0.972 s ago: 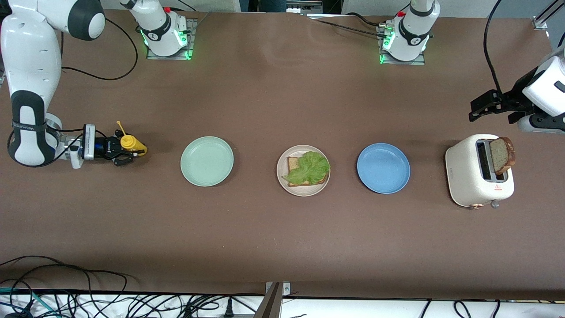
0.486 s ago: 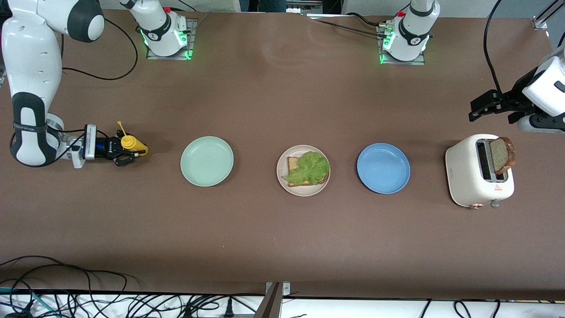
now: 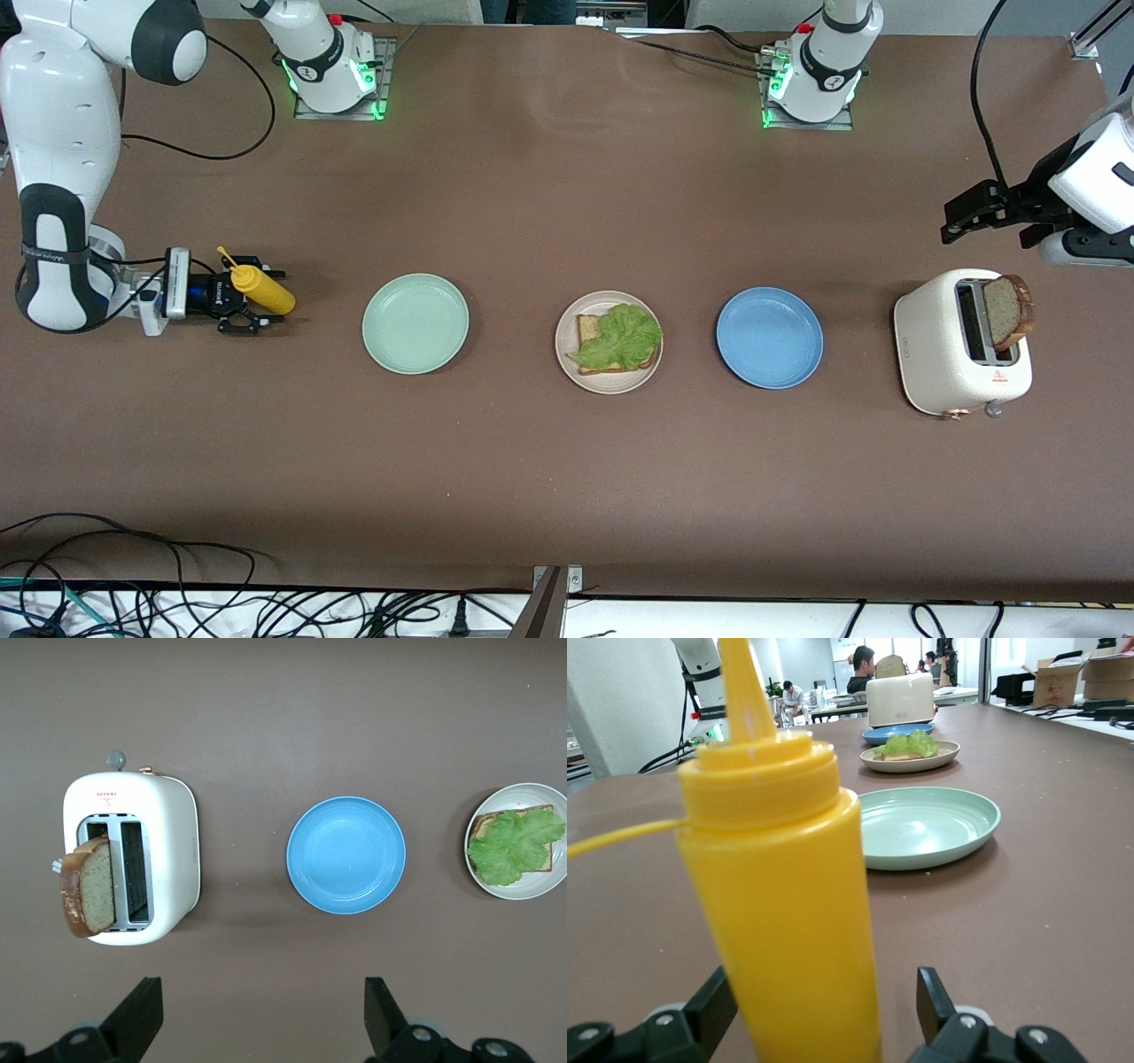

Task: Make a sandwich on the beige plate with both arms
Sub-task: 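Lower the mustard bottle onto the table and open the right gripper, then withdraw the right gripper from the mustard bottle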

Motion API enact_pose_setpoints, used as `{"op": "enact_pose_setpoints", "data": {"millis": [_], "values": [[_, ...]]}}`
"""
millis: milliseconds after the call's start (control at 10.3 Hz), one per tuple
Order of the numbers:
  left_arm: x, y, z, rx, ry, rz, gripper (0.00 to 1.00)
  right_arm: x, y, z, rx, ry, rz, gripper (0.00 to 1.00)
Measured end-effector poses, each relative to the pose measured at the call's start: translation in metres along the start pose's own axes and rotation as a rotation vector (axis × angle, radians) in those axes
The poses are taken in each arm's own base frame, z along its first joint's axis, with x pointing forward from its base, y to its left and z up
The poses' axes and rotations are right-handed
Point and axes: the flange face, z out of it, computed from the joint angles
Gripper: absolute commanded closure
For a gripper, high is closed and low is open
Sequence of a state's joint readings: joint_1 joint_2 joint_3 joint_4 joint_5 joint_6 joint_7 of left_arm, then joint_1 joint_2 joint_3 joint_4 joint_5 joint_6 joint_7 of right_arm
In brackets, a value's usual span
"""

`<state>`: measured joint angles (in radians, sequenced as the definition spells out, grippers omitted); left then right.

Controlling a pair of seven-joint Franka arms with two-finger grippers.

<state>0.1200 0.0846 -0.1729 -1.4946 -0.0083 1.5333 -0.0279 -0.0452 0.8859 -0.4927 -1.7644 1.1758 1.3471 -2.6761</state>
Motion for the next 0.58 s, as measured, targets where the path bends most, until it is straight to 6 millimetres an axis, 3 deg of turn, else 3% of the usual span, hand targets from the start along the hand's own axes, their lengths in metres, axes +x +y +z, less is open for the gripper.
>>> {"op": "enact_pose_setpoints", "data": {"millis": [292, 583], "values": [[0.000, 0.001, 0.000, 0.000, 0.000, 0.001, 0.00, -0.008, -0.012, -0.037, -0.021, -0.016, 0.026, 0.04], [0.000, 0.002, 0.000, 0.000, 0.000, 0.003, 0.00, -0.001, -0.012, -0.092, -0.012, -0.092, 0.116, 0.04]]}}
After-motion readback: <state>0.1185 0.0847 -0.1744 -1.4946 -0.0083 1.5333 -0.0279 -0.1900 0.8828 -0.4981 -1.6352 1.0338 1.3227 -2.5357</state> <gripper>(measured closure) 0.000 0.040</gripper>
